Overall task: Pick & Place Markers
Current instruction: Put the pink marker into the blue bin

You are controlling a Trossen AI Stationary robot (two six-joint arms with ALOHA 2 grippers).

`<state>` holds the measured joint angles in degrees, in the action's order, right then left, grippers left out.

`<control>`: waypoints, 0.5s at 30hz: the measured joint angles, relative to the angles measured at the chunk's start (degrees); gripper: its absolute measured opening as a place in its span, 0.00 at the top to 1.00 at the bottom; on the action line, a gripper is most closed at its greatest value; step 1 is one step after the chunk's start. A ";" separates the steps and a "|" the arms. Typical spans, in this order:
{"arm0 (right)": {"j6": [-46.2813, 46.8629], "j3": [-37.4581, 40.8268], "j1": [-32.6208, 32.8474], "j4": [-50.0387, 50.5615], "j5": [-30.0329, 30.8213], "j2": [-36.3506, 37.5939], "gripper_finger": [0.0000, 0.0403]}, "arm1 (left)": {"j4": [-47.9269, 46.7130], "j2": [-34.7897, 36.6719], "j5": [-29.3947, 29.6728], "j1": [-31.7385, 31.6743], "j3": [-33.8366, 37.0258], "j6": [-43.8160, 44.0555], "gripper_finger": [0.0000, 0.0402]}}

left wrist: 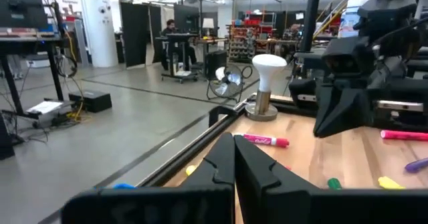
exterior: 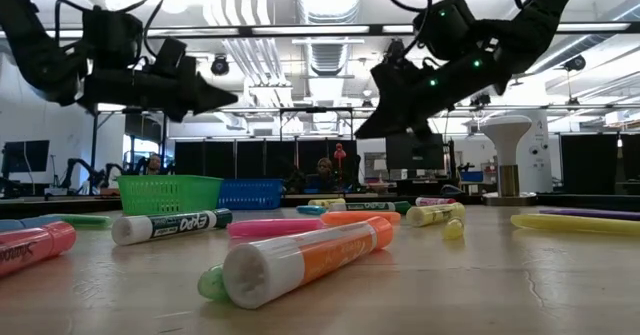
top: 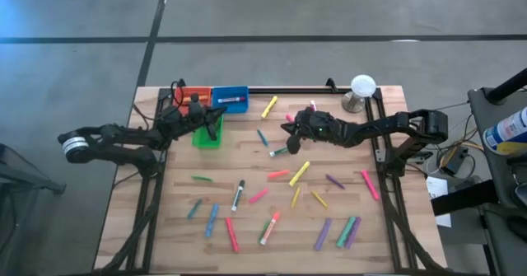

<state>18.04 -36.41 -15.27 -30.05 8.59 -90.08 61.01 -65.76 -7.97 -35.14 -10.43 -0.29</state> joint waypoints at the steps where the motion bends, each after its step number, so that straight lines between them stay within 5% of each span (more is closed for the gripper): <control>1: 1.00 -0.43 0.00 1.72 0.64 0.03 0.96 | 0.00 0.00 0.02 -0.02 -0.25 -0.15 1.00; 15: 5.26 -15.04 -1.12 38.70 12.38 0.20 0.63 | -0.50 0.00 -0.07 -0.42 -1.73 -3.03 1.00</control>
<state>23.29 -51.45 -16.38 8.65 20.97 -89.89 60.51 -65.76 -8.04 -35.56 -12.16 -3.32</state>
